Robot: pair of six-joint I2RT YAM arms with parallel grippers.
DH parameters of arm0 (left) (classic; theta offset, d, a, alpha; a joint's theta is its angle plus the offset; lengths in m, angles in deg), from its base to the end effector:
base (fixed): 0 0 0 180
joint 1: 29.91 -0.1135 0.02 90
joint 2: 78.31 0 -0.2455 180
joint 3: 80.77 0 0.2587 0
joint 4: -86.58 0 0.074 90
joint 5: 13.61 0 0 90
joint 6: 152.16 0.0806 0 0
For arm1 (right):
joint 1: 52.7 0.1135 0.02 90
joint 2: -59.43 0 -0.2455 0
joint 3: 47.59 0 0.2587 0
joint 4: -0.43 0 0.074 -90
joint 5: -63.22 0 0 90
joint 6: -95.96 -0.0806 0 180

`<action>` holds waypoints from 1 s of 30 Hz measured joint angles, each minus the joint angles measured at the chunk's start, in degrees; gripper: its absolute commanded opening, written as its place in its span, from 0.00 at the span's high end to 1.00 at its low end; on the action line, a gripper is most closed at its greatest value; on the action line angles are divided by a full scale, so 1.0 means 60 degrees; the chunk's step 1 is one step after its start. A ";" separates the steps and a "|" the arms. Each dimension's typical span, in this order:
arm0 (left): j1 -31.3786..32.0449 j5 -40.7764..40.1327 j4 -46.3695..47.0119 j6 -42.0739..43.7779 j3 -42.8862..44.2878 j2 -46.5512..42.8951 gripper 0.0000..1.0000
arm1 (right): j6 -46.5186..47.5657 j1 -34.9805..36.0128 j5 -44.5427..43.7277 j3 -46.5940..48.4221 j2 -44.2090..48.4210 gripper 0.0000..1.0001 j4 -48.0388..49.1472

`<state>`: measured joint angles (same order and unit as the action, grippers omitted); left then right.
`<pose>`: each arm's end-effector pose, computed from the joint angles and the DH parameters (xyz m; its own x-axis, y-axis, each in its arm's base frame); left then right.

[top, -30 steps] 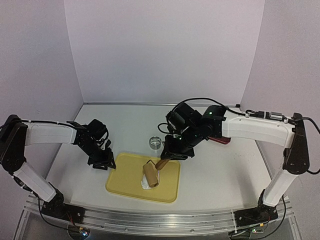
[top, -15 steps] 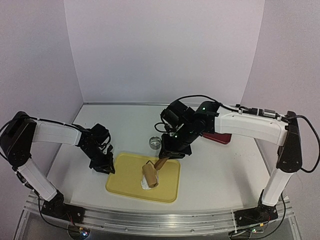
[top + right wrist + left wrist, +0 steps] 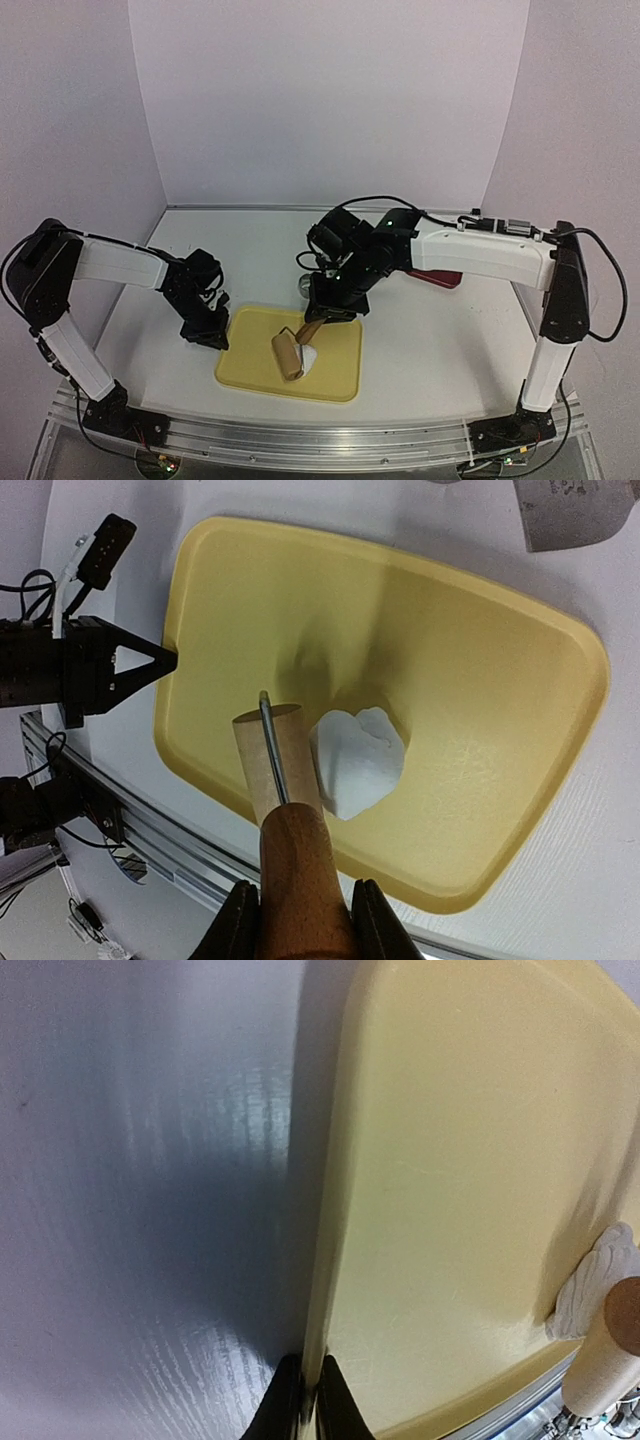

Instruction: Roll out the dumpling wrappers from the dough

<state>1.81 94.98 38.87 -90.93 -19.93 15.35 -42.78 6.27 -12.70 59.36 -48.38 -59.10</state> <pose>0.2228 -0.1679 0.0699 -0.9968 0.0798 0.0071 0.0721 0.9321 -0.3548 0.2043 0.3777 0.2110 -0.9669 -0.1929 -0.1668 -0.2521 0.8218 0.5109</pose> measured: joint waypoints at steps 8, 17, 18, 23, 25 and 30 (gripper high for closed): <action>0.0120 0.0434 0.0307 0.0007 0.0179 0.0289 1.00 | -0.0211 0.0175 -0.0579 -0.0110 -0.0338 1.00 -0.0310; 0.0114 0.0437 0.0312 0.0071 0.0217 0.0315 1.00 | 0.0889 0.0098 -0.0280 0.0724 -0.0321 1.00 -0.0909; 0.0112 0.0433 0.0312 0.0081 0.0217 0.0315 1.00 | 0.0974 0.0083 -0.0190 0.0940 -0.0321 1.00 -0.0942; 0.0112 0.0398 0.0312 0.0168 0.0217 0.0315 1.00 | 0.1058 0.0053 -0.0182 0.1511 -0.0101 1.00 -0.0826; 0.0112 0.0386 0.0313 0.0227 0.0221 0.0315 1.00 | 0.1002 0.0048 -0.0346 0.1411 0.0155 1.00 -0.0898; 0.0112 0.0349 0.0302 0.0330 0.0261 0.0327 1.00 | 0.0828 0.0024 -0.0830 0.0867 0.0652 1.00 -0.1303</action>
<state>2.49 97.07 40.69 -88.95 -18.37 17.31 -37.81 6.41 -17.68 64.56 -44.47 -66.92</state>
